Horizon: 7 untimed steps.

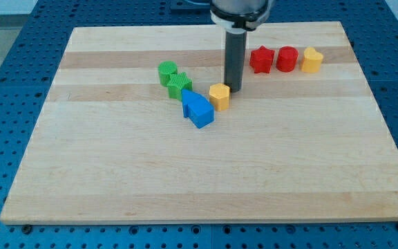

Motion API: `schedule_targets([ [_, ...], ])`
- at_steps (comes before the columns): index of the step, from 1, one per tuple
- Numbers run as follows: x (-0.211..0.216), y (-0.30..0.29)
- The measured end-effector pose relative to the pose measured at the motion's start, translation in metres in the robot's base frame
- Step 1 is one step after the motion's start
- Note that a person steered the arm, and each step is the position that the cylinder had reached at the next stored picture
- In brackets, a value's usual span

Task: Move blue cube into yellow hexagon

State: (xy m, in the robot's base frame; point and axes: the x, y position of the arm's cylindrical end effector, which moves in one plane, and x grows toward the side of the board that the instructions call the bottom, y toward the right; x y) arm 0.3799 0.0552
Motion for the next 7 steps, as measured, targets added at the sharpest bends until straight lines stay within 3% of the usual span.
schedule_targets([
  [2,0.025,0.051],
  [5,0.09,0.023],
  [7,0.109,-0.001],
])
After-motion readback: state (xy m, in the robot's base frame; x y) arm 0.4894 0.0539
